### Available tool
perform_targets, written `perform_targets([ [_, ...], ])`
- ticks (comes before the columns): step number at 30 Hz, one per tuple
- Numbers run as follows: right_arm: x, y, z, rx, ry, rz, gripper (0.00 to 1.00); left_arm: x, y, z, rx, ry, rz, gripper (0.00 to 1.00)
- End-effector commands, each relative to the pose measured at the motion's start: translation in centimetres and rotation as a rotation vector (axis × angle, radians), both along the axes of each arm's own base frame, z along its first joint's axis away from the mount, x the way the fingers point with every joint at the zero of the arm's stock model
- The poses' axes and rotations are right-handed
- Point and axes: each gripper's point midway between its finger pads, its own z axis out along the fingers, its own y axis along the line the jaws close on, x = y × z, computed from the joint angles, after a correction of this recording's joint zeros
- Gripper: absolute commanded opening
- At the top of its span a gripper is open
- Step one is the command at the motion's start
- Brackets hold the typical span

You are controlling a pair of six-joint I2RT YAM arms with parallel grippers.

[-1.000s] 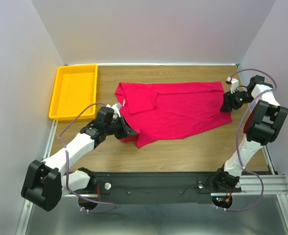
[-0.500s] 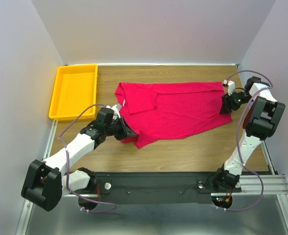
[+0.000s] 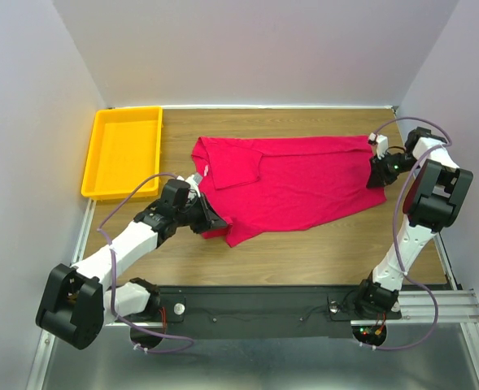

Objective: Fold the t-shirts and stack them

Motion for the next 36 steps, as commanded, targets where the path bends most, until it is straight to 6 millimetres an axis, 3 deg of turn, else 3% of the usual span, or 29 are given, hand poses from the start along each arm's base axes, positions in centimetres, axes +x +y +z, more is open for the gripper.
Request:
perform_targets([
  [1, -0.4, 0.5, 1.1, 0.008, -0.010, 0.015, 0.16, 0.1, 0.0, 0.6, -0.021, -0.034, -0.008, 0.00],
  [4, -0.6, 0.7, 2.2, 0.002, -0.034, 0.015, 0.01, 0.1, 0.1, 0.9, -0.022, -0.039, -0.007, 0.00],
  [10, -1.2, 1.0, 4.9, 0.009, -0.066, -0.026, 0.00, 0.3, 0.4, 2.5, -0.024, -0.071, 0.010, 0.00],
  [11, -1.4, 1.1, 6.2, 0.006, -0.096, -0.029, 0.00, 0.2, 0.5, 2.7, -0.020, -0.066, 0.017, 0.00],
  [17, -4.4, 2.1, 9.9, 0.052, -0.179, -0.054, 0.01, 0.0, 1.1, 5.7, -0.048, -0.107, 0.063, 0.00],
  [22, -6.7, 2.2, 11.5, 0.051, -0.226, -0.086, 0.01, -0.2, 1.6, 7.7, -0.087, -0.118, 0.115, 0.00],
  [28, -8.9, 0.2, 11.9, 0.023, -0.245, -0.172, 0.01, -0.7, 2.8, 9.0, -0.109, -0.103, 0.210, 0.00],
  [36, -10.3, -1.4, 10.1, 0.022, -0.220, -0.207, 0.01, -1.1, 5.1, 7.7, -0.058, -0.022, 0.337, 0.00],
])
